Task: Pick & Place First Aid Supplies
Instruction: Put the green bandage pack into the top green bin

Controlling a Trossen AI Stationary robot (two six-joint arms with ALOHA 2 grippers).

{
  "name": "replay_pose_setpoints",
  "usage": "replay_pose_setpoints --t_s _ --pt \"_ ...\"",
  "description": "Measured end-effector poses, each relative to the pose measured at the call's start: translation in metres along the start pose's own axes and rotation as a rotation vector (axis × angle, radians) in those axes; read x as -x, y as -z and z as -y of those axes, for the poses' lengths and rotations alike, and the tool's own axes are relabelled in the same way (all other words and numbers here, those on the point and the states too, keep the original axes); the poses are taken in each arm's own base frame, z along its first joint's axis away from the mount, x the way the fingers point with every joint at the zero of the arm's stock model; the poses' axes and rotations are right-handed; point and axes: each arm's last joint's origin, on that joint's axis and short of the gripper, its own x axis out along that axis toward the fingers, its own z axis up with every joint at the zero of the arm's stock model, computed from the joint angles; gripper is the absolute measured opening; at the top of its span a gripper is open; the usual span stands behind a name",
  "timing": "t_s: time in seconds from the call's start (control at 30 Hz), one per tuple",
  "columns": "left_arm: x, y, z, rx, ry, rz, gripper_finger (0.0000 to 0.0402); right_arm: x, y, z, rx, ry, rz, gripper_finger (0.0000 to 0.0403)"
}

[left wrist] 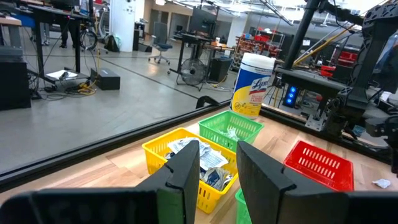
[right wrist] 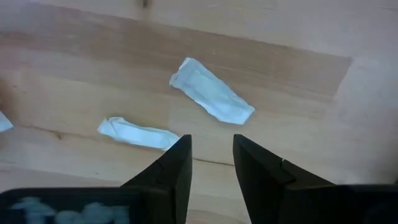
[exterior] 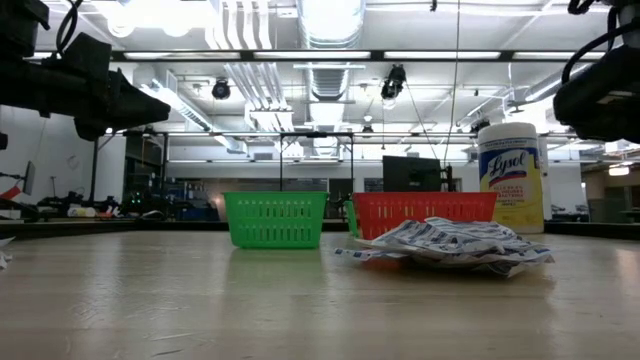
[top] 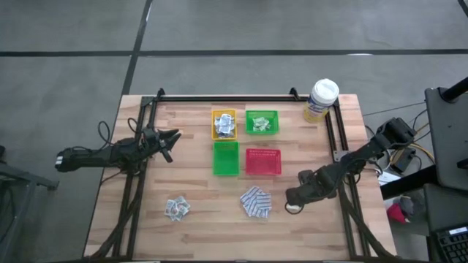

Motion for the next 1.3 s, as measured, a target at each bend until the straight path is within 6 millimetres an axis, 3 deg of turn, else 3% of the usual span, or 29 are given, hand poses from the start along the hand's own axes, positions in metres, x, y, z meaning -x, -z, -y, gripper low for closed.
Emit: replay_pose_setpoints --t_s 1.3 --pt "0.000 0.000 0.000 0.001 0.000 0.000 0.0108 -0.023 -0.009 0.015 -0.062 0.025 -0.001 0.0110"
